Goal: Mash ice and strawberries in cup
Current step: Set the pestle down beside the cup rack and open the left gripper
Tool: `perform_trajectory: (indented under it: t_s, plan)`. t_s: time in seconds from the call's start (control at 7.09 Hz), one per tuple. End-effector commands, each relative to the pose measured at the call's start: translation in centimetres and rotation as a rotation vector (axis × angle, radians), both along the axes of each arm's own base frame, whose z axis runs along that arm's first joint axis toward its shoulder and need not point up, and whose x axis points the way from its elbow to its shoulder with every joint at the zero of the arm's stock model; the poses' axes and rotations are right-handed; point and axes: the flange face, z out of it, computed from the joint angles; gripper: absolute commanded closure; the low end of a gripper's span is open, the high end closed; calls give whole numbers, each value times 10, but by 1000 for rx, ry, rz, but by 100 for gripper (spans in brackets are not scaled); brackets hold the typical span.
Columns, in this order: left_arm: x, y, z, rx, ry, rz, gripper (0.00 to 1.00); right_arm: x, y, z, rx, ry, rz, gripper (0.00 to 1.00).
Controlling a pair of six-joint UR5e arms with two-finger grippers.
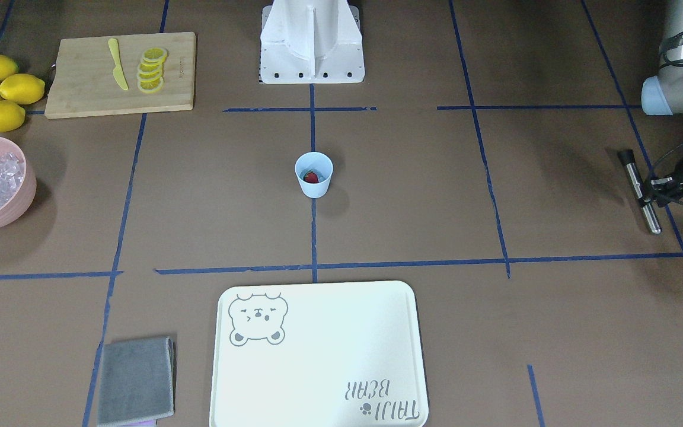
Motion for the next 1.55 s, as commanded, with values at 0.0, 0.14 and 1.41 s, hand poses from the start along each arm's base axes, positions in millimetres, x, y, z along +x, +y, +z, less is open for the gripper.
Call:
perform_trajectory:
  t_s: [0.0,0.14,1.41]
  plan:
    - [4,-1,-6,19,9,9,0,0,0,1,-2,0,0,1]
    - [8,-2,-12,5,48,29,0,0,0,1,-2,0,0,1]
    - [-232,-57,-64,24,29,96,0,0,0,-3,6,0,0,1]
